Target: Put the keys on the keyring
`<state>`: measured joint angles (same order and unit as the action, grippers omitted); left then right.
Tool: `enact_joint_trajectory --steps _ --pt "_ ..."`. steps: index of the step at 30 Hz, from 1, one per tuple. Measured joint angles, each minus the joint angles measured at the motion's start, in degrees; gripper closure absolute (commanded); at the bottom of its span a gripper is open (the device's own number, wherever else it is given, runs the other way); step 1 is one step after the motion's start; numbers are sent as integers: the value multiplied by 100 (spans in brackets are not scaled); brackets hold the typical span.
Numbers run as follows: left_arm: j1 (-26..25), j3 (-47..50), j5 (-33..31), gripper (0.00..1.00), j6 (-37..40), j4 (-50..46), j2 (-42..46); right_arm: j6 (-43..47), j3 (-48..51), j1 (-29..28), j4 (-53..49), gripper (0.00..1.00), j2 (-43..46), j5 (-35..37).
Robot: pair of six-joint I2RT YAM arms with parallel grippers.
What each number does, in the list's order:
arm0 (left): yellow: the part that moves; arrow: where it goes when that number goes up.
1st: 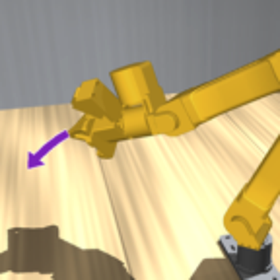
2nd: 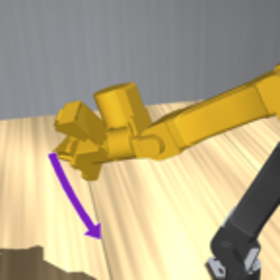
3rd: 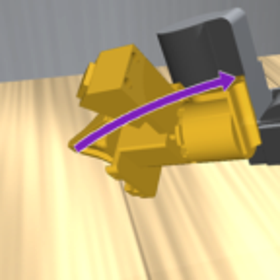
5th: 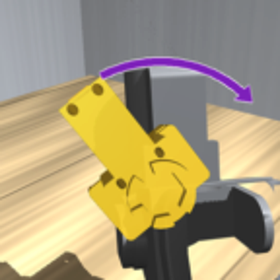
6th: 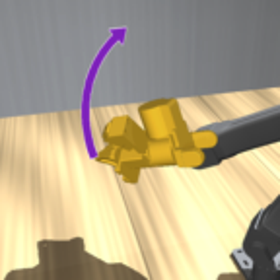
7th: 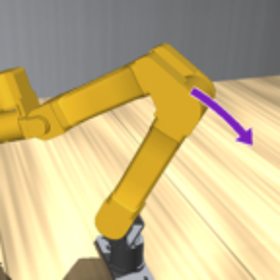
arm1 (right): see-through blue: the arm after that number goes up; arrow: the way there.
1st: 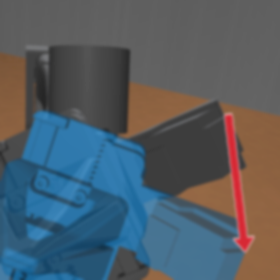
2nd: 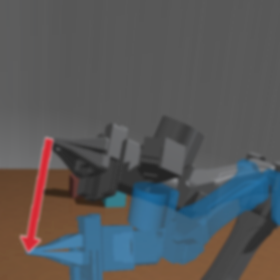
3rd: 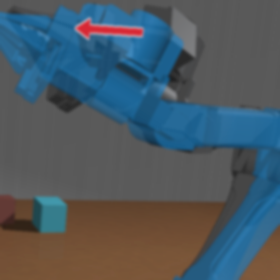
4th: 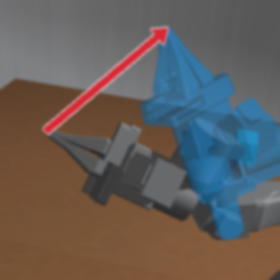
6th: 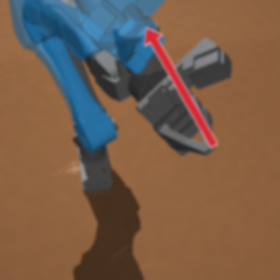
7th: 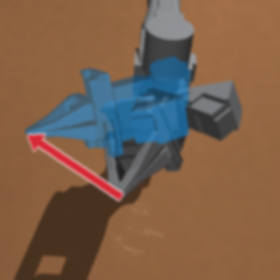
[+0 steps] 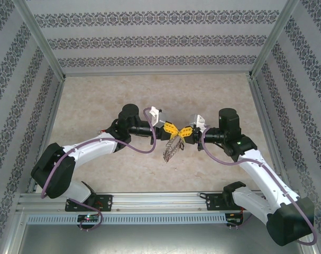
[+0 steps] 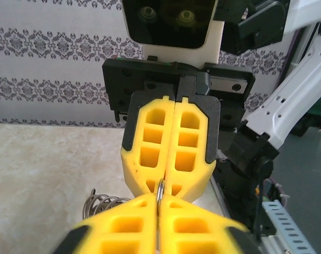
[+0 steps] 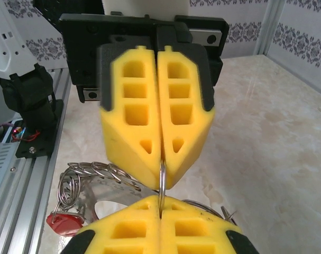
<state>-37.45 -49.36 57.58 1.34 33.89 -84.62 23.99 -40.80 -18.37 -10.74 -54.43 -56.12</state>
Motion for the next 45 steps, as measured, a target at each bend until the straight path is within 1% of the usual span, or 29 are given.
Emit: enact_joint_trajectory --steps 4,5,6,13,18,24,29,34,45 --pt "7 13 -109 68 125 -98 2 197 -313 -63 -802 100 -151 358" --pt "26 33 -114 63 173 -136 2 249 -435 -76 -1080 100 -232 474" --pt "42 68 -109 62 205 -160 7 291 -531 -92 -1290 100 -310 560" --pt "223 337 -232 61 326 -367 83 546 -1285 -374 -2756 100 -1069 1340" --pt "234 369 -302 62 452 -542 101 763 -2006 -597 -3729 100 -1687 1856" --pt "234 470 -286 62 533 -562 -11 1010 -2487 -704 -4562 100 -2319 2382" --pt "232 470 -247 63 603 -562 -264 1231 -2669 -807 -5036 100 -2706 2675" --pt "192 474 -208 64 645 -557 -496 1453 -2868 -944 -5311 100 -2806 2929" --pt "-66 605 -81 64 678 -129 -1064 1847 -2920 -1029 -5421 100 -2870 2981"
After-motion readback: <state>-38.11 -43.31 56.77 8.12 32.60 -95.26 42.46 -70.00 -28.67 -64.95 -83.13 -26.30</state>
